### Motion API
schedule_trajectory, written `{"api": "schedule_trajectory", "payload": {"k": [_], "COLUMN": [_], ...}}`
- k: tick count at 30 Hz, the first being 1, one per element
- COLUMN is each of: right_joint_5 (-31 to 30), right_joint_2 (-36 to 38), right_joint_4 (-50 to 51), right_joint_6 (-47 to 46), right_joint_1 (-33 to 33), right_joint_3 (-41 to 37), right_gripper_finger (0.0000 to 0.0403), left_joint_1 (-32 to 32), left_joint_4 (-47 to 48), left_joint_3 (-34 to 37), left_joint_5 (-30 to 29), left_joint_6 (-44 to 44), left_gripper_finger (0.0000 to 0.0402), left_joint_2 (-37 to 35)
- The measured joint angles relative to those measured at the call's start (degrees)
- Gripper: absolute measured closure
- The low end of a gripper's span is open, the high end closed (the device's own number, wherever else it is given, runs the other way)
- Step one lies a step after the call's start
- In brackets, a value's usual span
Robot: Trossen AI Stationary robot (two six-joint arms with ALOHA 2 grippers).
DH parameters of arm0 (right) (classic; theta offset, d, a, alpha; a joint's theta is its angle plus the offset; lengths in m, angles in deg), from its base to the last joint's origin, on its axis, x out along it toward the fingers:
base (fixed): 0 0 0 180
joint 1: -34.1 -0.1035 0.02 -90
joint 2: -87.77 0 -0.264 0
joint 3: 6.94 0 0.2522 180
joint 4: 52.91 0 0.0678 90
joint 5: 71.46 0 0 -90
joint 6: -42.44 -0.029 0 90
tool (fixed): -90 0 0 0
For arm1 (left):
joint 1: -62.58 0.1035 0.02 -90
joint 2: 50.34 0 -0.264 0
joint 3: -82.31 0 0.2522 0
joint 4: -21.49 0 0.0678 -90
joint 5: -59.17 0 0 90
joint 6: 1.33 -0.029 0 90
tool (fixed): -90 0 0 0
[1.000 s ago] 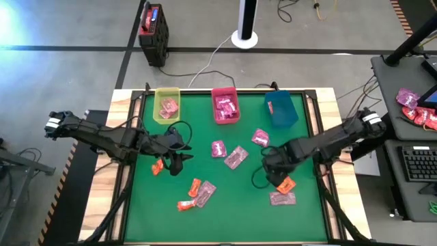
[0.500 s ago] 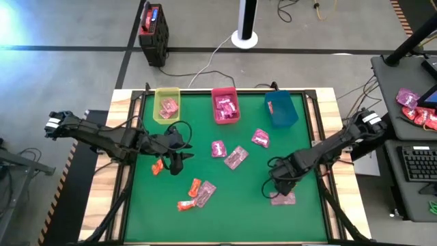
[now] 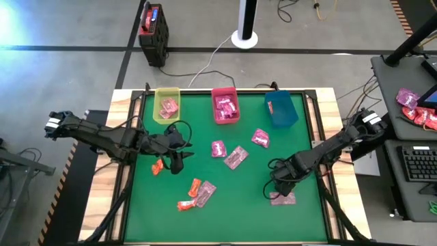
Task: Sort candy by brand, put in halloween buckets
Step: Put the orange candy into the blue bin
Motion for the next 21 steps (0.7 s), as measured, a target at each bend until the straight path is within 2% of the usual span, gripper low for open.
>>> {"api": "schedule_trajectory", "payload": {"k": [6, 12, 21], "right_joint_5": [0.21, 0.21, -0.82], "right_joint_2": [0.15, 0.15, 1.09], "right_joint_4": [-1.97, -2.79, 1.11], "right_joint_6": [-0.7, 0.05, -0.15], "right_joint_1": [0.0, 0.0, 0.02], "right_joint_3": [-1.92, -1.99, 0.81], "right_gripper_finger": [0.0322, 0.0383, 0.0391], "left_joint_1": [0.0, 0.0, 0.0], "left_joint_4": [-0.01, -0.01, -0.03], "left_joint_3": [0.02, 0.02, 0.02], "left_joint_5": [0.0, -0.92, -1.01], "left_joint_6": [0.02, 0.0, -0.18], "left_gripper_finger": [0.0247, 0.0247, 0.0247], "left_joint_2": [0.0, 0.0, 0.0]}}
